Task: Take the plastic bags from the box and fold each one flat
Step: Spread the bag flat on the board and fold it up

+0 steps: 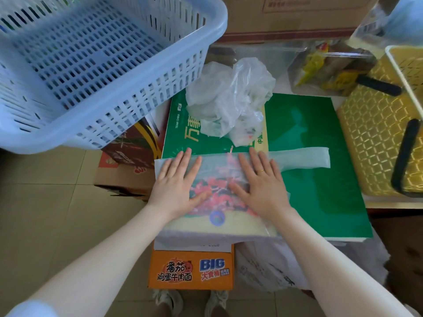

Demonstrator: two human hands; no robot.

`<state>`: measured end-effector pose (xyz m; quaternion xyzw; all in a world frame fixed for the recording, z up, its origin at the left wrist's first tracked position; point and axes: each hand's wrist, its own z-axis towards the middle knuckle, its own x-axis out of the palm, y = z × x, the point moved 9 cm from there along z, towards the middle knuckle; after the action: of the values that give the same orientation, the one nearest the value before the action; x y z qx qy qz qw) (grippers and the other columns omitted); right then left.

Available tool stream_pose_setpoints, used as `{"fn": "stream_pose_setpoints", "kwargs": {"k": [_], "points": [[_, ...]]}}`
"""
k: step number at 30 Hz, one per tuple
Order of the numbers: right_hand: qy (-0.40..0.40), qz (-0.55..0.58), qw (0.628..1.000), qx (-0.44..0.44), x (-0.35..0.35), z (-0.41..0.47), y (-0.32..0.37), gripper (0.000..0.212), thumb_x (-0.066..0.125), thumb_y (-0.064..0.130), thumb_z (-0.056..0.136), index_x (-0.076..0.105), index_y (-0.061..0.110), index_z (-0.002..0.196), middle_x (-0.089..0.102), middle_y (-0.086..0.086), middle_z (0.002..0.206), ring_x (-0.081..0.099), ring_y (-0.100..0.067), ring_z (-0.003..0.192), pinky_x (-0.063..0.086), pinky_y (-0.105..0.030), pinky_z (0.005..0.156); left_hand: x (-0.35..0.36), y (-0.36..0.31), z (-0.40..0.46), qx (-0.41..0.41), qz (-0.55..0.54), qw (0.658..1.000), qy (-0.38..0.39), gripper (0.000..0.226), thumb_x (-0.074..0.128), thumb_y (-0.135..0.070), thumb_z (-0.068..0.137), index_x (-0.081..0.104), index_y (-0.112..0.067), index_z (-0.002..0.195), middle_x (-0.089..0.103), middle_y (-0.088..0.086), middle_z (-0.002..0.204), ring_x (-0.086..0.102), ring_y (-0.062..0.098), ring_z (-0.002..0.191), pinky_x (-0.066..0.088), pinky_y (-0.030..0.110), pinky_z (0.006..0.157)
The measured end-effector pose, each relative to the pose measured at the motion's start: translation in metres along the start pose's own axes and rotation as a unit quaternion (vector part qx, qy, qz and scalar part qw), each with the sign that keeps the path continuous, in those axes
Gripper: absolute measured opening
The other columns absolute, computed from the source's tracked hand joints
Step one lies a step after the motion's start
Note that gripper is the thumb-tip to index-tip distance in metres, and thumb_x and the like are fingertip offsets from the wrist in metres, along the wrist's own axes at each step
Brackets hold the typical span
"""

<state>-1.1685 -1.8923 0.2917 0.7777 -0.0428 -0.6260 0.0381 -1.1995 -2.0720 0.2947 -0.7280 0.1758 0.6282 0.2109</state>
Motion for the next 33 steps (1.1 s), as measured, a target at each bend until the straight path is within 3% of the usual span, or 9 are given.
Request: {"fn": "stream_pose_setpoints", "kwargs": {"k": [7,10,13,16,20,23,28,30,33], "points": [[0.022,-0.005,0.987,0.16,-0.004,-0.026,-0.077,0.108,0.004,0.084,0.067,-0.002,0.014,0.15,-0.005,-0.005,0.158,-0.003,-0.019,0.146,-0.002,-0.04,0.116,0.001,0.007,-0.001,-0.021,0.008,0.999,0.048,0.09,-0.001,-0.091,0.057,-0.031,-0.047,0.129,-0.031,0.006,0.148,-0.022,0.024,0.139,-0.011,0.04,0.113],[0.007,-0.015,0.981,0.196,-0.02,-0.026,-0.078,0.091,0.016,0.071,0.086,0.009,0.005,0.148,0.007,-0.013,0.157,0.007,-0.025,0.145,0.007,-0.041,0.116,0.001,0.006,-0.002,-0.014,0.008,0.998,0.065,0.085,-0.007,-0.084,0.063,-0.025,-0.043,0.136,-0.029,0.005,0.148,-0.018,0.026,0.141,-0.01,0.041,0.112],[-0.064,0.0,0.993,0.1,-0.049,-0.007,-0.039,0.061,0.023,0.045,0.094,0.034,0.006,0.139,0.03,-0.016,0.15,0.026,-0.032,0.137,0.02,-0.044,0.106,-0.014,0.005,0.003,-0.028,-0.014,0.999,0.029,0.088,0.0,-0.07,0.077,0.003,-0.018,0.148,0.001,0.011,0.156,0.004,0.028,0.143,0.0,0.039,0.114],[-0.043,-0.005,0.998,-0.035,-0.049,0.02,0.004,0.049,0.031,0.034,0.092,0.04,0.01,0.133,0.039,-0.012,0.142,0.033,-0.03,0.131,0.02,-0.043,0.106,-0.033,0.003,0.013,-0.033,-0.002,0.999,-0.007,0.079,0.034,-0.06,0.088,0.022,-0.004,0.143,0.029,0.014,0.148,0.027,0.029,0.136,0.012,0.039,0.114],[0.064,-0.033,0.997,-0.028,-0.043,0.048,0.009,0.054,0.053,0.038,0.088,0.036,0.015,0.134,0.047,-0.011,0.13,0.042,-0.032,0.12,0.024,-0.044,0.103,-0.033,0.007,0.023,-0.036,0.015,0.999,0.013,0.083,0.039,-0.063,0.084,0.023,-0.006,0.142,0.029,0.012,0.145,0.028,0.028,0.132,0.021,0.038,0.11],[0.152,0.013,0.988,-0.008,-0.04,0.052,0.002,0.057,0.066,0.032,0.08,0.039,0.01,0.125,0.059,-0.013,0.11,0.053,-0.029,0.088,0.04,-0.034,0.071,-0.03,0.005,0.026,-0.023,0.0,0.999,0.039,0.082,0.04,-0.064,0.083,0.022,-0.011,0.143,0.022,0.009,0.149,0.023,0.026,0.134,0.026,0.04,0.107],[0.229,-0.009,0.972,-0.056,-0.035,0.037,0.002,0.027,0.065,0.026,0.082,0.063,0.005,0.098,0.06,-0.009,0.092,0.047,-0.022,0.079,0.037,-0.027,0.066,-0.032,-0.002,0.033,0.002,-0.079,0.993,0.082,0.074,0.056,-0.057,0.08,0.034,-0.012,0.136,0.019,0.007,0.151,0.017,0.025,0.137,0.019,0.038,0.11],[0.218,0.039,0.973,-0.057,-0.048,0.036,-0.004,0.013,0.064,0.024,0.083,0.059,0.013,0.08,0.053,-0.003,0.079,0.045,-0.022,0.079,0.033,-0.029,0.061,-0.036,-0.005,0.035,0.019,-0.088,0.991,0.1,0.054,0.058,-0.049,0.082,0.045,-0.011,0.119,0.033,0.008,0.142,0.029,0.026,0.131,0.029,0.038,0.103],[0.153,0.098,0.983,-0.036,-0.083,0.047,-0.02,0.029,0.061,0.022,0.085,0.043,0.022,0.061,0.047,-0.001,0.067,0.048,-0.026,0.075,0.037,-0.031,0.062,-0.063,-0.002,0.043,0.0,-0.129,0.988,0.079,0.029,0.054,-0.039,0.089,0.041,-0.014,0.096,0.054,0.006,0.097,0.053,0.026,0.09,0.04,0.035,0.068]]}}
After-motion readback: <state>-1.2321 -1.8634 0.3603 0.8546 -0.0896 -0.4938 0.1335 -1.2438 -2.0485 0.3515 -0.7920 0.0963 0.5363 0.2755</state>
